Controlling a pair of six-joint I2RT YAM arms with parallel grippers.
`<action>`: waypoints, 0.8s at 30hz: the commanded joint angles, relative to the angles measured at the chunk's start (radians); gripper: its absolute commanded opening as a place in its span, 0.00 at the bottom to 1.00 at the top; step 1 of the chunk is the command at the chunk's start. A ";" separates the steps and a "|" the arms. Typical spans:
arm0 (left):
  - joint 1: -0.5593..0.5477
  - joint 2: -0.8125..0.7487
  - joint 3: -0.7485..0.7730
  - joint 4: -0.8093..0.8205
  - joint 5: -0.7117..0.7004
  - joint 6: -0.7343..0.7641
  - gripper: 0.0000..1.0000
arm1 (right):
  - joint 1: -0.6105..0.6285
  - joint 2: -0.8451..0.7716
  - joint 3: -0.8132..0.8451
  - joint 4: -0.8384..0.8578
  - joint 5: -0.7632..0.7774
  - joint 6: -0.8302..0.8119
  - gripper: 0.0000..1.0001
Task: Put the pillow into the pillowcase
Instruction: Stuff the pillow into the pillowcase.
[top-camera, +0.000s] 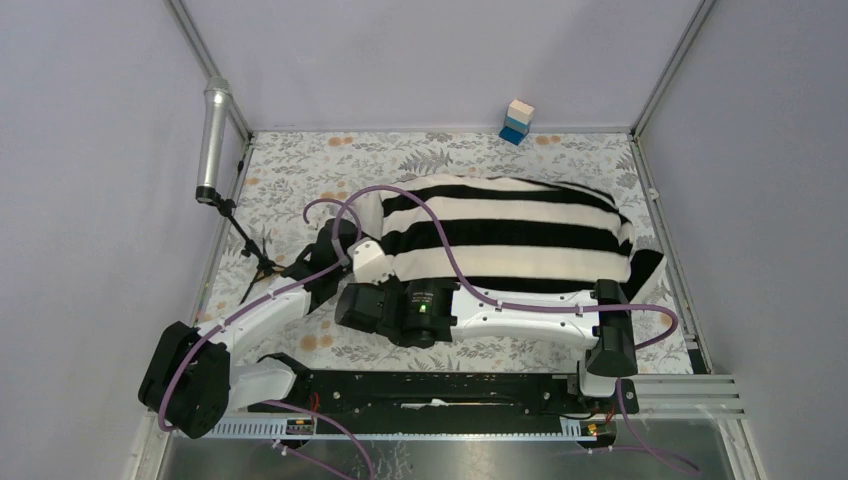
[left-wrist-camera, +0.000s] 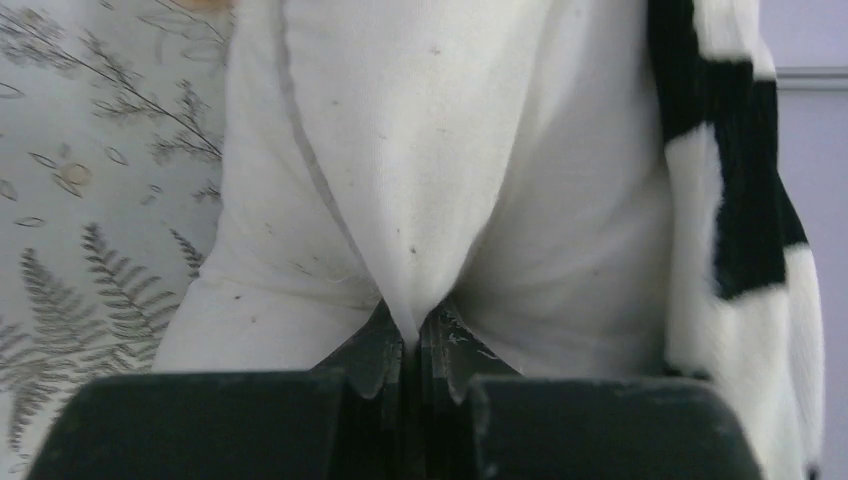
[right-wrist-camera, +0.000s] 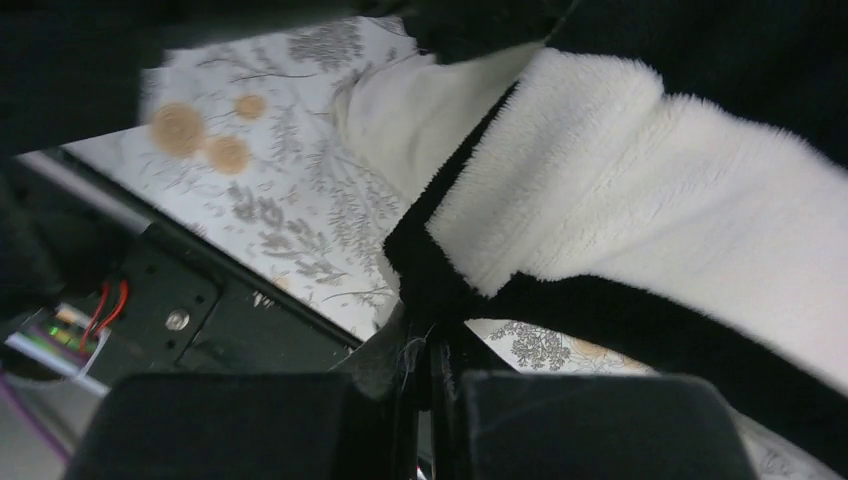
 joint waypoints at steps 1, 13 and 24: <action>-0.041 -0.013 0.047 0.027 -0.027 0.036 0.00 | 0.051 -0.010 0.192 0.136 -0.073 -0.160 0.00; -0.277 -0.192 0.157 -0.288 0.020 0.203 0.22 | -0.404 0.122 0.806 -0.049 -0.380 -0.267 0.00; -0.276 -0.227 0.491 -0.592 -0.107 0.400 0.99 | -0.759 0.425 0.764 0.033 -0.679 -0.205 0.00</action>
